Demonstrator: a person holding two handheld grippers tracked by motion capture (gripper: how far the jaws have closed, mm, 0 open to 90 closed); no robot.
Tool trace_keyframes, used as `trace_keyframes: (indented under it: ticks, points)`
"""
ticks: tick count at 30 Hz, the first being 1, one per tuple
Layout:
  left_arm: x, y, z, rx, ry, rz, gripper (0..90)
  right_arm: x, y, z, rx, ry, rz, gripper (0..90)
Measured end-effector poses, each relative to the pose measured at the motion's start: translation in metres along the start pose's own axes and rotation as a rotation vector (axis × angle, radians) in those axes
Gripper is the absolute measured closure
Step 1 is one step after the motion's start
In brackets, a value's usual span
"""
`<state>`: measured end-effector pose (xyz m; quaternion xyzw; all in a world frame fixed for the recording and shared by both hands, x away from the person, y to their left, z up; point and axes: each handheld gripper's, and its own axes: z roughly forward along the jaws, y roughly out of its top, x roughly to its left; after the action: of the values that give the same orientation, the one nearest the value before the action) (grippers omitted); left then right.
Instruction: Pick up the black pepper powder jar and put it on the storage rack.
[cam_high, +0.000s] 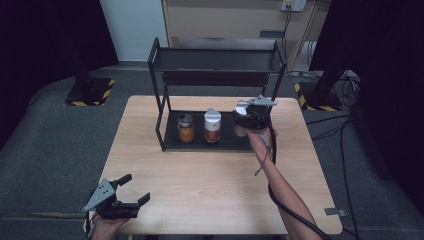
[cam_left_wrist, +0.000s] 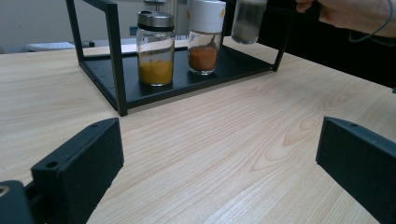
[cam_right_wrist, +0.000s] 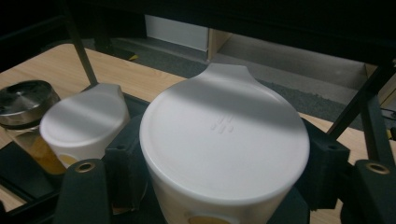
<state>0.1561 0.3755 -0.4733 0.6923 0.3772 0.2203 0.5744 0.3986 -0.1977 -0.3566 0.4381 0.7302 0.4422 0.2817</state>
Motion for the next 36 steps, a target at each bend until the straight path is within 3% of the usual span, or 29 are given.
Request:
trace_keyframes:
  ticks: [18, 36]
  points:
    - [0.001, 0.000, 0.000, 0.000, -0.002, 0.000, 0.0, 0.002, -0.022, 0.024, 0.029, -0.008, 0.005, 30.9]
    - [0.001, 0.000, 0.001, 0.003, -0.002, -0.001, 0.0, 0.000, -0.034, 0.026, 0.034, -0.003, 0.033, 30.8]
